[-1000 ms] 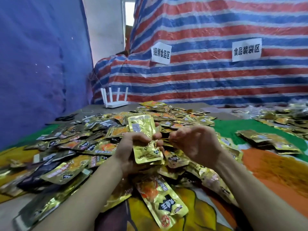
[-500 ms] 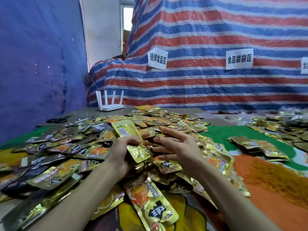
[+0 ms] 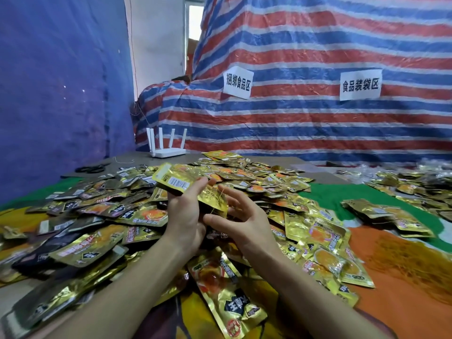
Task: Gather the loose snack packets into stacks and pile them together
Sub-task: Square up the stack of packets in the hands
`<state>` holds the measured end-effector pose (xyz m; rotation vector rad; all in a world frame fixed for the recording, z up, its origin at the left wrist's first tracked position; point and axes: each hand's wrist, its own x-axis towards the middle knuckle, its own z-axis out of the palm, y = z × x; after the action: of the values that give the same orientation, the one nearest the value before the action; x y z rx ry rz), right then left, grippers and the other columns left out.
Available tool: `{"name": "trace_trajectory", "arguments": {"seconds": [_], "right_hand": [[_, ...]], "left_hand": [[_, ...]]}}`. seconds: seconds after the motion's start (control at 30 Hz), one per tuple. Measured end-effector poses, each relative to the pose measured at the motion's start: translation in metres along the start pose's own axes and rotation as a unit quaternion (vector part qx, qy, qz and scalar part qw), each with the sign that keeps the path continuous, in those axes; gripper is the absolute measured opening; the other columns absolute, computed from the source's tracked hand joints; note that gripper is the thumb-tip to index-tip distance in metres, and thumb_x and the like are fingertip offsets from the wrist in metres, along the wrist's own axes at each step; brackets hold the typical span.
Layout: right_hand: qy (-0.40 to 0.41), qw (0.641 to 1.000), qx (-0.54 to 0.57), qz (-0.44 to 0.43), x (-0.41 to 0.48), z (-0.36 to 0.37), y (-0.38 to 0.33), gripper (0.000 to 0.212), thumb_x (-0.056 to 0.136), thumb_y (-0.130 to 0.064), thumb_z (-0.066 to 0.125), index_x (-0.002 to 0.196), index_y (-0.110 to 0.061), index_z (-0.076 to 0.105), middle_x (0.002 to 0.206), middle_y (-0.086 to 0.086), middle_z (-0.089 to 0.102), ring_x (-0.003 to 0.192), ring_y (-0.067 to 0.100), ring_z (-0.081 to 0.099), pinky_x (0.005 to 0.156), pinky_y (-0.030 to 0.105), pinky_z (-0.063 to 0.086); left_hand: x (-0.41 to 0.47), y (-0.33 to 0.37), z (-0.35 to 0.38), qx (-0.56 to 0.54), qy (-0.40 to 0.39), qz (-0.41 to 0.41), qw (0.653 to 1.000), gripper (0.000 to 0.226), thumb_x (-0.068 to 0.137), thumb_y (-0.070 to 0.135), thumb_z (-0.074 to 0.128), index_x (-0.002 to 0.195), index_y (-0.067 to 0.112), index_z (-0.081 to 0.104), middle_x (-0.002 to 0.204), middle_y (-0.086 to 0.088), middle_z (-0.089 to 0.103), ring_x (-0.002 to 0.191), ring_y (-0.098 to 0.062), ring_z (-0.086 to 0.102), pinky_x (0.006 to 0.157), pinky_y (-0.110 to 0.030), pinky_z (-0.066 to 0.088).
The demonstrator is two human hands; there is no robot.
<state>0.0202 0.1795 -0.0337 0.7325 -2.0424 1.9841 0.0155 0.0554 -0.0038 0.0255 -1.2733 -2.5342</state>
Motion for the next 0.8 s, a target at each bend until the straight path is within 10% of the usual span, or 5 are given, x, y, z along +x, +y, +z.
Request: {"name": "trace_trajectory", "arguments": {"seconds": [0.3, 0.47, 0.6, 0.7, 0.8], "right_hand": [[0.026, 0.998, -0.001, -0.056, 0.003, -0.003, 0.008, 0.061, 0.070, -0.016, 0.091, 0.121, -0.032, 0.063, 0.121, -0.022, 0.065, 0.116, -0.015, 0.054, 0.088, 0.005, 0.044], [0.038, 0.997, -0.018, -0.070, 0.005, -0.010, 0.008, 0.063, 0.068, -0.013, 0.090, 0.121, -0.035, 0.064, 0.123, -0.024, 0.065, 0.117, -0.017, 0.052, 0.088, 0.000, 0.039], [0.014, 0.996, -0.025, -0.084, 0.006, -0.011, 0.002, 0.067, 0.063, -0.023, 0.083, 0.126, -0.035, 0.064, 0.125, -0.021, 0.065, 0.118, -0.002, 0.058, 0.099, 0.024, 0.049], [0.005, 0.999, 0.028, -0.035, 0.010, -0.017, -0.002, 0.045, 0.071, -0.029, 0.070, 0.116, -0.027, 0.070, 0.108, -0.021, 0.072, 0.099, -0.006, 0.064, 0.078, 0.013, 0.050], [0.044, 0.998, 0.042, 0.033, 0.014, -0.024, -0.002, 0.034, 0.074, -0.033, 0.081, 0.101, -0.018, 0.066, 0.090, -0.010, 0.074, 0.076, -0.005, 0.067, 0.063, 0.014, 0.047]], "left_hand": [[-0.005, -0.010, -0.001, 0.077, -0.097, -0.030, 0.992, 0.024, 0.094, 0.027, 0.065, 0.096, 0.008, 0.080, 0.096, -0.009, 0.077, 0.088, -0.025, 0.075, 0.070, -0.036, 0.061], [0.001, -0.012, -0.004, 0.062, -0.123, -0.084, 0.987, 0.040, 0.094, 0.031, 0.063, 0.123, 0.004, 0.069, 0.124, -0.017, 0.069, 0.117, -0.033, 0.066, 0.106, -0.051, 0.049], [0.004, -0.011, -0.004, 0.004, -0.133, -0.094, 0.987, 0.038, 0.084, 0.031, 0.067, 0.109, 0.004, 0.076, 0.115, -0.018, 0.073, 0.108, -0.032, 0.070, 0.089, -0.045, 0.058], [0.006, -0.011, -0.008, -0.027, -0.170, -0.110, 0.979, 0.030, 0.081, 0.031, 0.065, 0.091, 0.009, 0.082, 0.106, -0.015, 0.075, 0.096, -0.026, 0.074, 0.075, -0.039, 0.062], [0.008, -0.013, -0.012, -0.039, -0.178, -0.119, 0.976, 0.030, 0.084, 0.029, 0.061, 0.096, 0.011, 0.082, 0.112, -0.016, 0.074, 0.098, -0.028, 0.074, 0.094, -0.047, 0.055]]}}
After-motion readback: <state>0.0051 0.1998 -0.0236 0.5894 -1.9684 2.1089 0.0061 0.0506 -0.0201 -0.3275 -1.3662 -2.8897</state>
